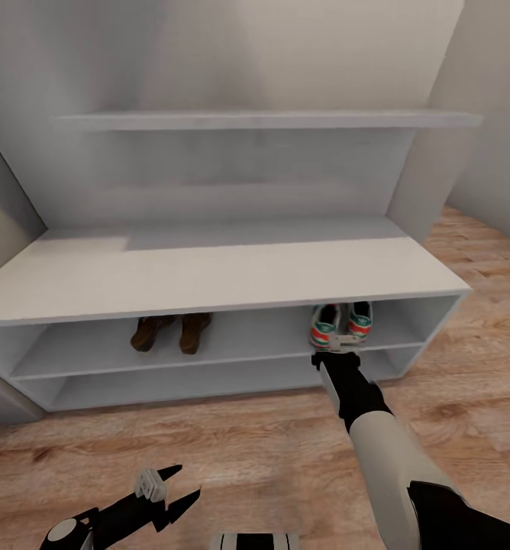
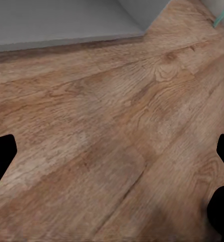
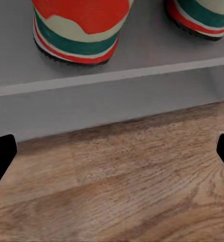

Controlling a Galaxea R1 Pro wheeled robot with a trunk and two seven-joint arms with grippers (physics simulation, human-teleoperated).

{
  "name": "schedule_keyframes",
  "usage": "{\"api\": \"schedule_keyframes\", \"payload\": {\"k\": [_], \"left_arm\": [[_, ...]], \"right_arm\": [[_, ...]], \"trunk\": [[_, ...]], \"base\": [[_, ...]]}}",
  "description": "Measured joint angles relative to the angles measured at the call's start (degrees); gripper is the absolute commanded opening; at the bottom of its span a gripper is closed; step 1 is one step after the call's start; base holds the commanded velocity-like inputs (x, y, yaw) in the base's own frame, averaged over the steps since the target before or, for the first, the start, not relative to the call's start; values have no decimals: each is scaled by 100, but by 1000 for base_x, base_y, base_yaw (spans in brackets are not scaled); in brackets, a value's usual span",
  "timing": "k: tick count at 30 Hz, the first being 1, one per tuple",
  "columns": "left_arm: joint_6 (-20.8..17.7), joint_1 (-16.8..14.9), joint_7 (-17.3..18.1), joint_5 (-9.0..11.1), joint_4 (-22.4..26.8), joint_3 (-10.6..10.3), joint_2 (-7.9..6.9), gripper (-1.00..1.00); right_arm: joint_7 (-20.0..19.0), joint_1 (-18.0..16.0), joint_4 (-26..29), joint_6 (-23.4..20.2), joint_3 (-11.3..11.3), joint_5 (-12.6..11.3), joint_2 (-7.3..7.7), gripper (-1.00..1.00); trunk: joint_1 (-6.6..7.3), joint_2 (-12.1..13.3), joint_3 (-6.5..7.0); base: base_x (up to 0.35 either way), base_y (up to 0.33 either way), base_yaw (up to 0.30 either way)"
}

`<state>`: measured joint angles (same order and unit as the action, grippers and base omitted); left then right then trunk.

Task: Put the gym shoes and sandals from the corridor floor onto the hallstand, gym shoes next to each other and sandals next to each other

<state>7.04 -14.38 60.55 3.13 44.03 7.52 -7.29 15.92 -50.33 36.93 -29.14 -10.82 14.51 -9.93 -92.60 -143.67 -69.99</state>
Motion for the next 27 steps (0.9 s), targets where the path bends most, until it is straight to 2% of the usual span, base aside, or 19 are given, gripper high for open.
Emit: {"api": "schedule_keyframes", "payload": {"k": [16,27], "left_arm": [[-2,1,-1,0,2,0,0,100],[11,0,0,0,11,7,-4,100]], "right_arm": [[0,0,-7,0,4,-2,0,100],[1,7,-46,3,7,-10,0,100]], "trunk": [[1,0,0],[3,0,0]], "base": [[-325,0,0],[-92,0,0]]}}
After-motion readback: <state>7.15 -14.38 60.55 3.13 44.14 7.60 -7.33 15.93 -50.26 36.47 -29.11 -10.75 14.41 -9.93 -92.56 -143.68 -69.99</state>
